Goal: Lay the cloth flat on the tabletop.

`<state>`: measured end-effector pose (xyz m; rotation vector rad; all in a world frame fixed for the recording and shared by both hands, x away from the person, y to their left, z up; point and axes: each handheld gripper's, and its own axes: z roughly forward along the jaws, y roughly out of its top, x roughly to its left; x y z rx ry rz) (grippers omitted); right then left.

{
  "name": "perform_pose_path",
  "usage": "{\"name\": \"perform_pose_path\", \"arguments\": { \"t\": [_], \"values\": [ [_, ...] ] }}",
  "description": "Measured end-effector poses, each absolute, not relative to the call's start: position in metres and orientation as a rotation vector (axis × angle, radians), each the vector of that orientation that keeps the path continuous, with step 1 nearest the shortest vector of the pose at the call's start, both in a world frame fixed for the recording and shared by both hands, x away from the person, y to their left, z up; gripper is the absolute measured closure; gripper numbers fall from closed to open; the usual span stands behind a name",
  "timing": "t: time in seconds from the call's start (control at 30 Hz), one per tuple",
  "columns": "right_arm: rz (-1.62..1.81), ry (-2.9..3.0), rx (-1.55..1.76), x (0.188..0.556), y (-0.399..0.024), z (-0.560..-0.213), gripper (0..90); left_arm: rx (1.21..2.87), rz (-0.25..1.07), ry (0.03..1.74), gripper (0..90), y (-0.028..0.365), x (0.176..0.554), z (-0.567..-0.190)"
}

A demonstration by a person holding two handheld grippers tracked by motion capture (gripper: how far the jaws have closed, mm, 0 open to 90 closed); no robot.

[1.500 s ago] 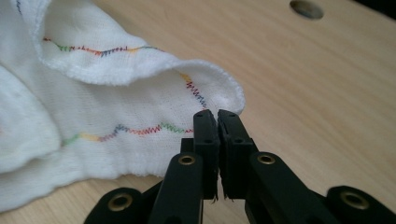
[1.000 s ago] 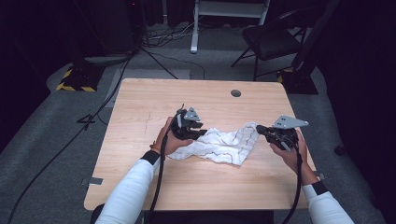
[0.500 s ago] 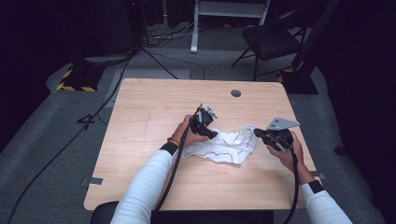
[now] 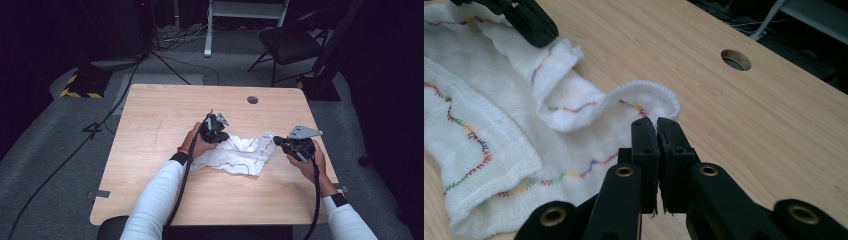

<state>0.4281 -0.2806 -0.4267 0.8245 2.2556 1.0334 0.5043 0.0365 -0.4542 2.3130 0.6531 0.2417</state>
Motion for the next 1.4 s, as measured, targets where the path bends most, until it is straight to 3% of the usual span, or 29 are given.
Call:
{"name": "perform_pose_path", "arguments": {
  "t": [0.37, 0.63, 0.77, 0.97, 1.4],
  "values": [
    [1.104, 2.156, 0.832, 0.428, -0.281, -0.403, 87.4, 2.149, 0.339, 0.642, 84.4, 0.078, 0.484, -0.409],
    [1.159, 2.141, 0.793, 0.415, -0.28, -0.388, 87.6, 2.155, 0.415, 0.618, 87.3, 0.09, 0.471, -0.405],
    [1.171, 2.145, 0.786, 0.408, -0.279, -0.379, 87.7, 2.067, 0.473, 0.626, 87.4, 0.1, 0.465, -0.395],
    [1.225, 2.128, 0.745, 0.384, -0.28, -0.357, 87.7, 1.994, 0.527, 0.573, 87.5, 0.111, 0.438, -0.367],
    [1.329, 2.131, 0.634, 0.328, -0.288, -0.321, 87.7, 1.993, 0.575, 0.472, 87.5, 0.124, 0.361, -0.337]
  ]
}}
